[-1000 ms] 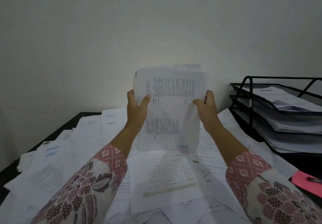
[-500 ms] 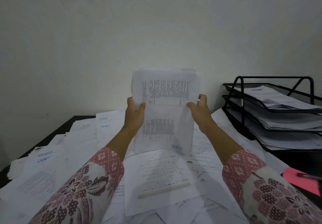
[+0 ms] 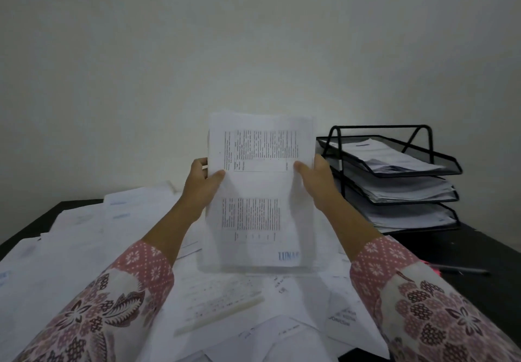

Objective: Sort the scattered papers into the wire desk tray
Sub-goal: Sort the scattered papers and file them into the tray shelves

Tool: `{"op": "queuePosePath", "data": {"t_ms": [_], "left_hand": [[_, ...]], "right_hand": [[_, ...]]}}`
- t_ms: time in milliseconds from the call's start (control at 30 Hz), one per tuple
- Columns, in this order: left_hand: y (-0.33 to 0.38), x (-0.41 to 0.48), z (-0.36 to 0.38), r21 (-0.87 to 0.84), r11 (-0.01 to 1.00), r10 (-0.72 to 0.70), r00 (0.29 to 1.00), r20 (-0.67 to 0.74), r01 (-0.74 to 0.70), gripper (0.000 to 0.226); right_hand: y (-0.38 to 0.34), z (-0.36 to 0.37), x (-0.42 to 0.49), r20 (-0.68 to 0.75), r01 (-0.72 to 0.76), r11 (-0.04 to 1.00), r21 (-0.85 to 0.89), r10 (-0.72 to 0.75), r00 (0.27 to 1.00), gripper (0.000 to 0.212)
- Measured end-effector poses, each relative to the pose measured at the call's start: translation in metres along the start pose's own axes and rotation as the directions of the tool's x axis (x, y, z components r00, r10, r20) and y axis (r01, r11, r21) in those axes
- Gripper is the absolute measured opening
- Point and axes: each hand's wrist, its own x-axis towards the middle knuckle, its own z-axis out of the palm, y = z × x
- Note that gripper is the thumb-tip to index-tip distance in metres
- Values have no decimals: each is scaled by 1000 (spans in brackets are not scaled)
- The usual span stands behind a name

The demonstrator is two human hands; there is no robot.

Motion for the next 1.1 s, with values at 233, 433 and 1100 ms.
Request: {"op": "queuePosePath", "data": {"t_ms": [233, 433, 1100], "left_hand": [[-18, -13, 45, 240, 971, -81, 961, 265, 16, 39], [-21, -22, 77, 222, 972, -164, 908, 385, 81, 41], [-24, -52, 138, 289, 941, -337, 512, 790, 175, 30]], "right_hand": [[8, -57, 2, -79, -141, 988, 55, 145, 986, 32], [29, -95, -2, -129, -448, 891, -78, 437, 890, 44], [62, -196, -11, -416, -548, 835, 57, 519, 747, 33]]}}
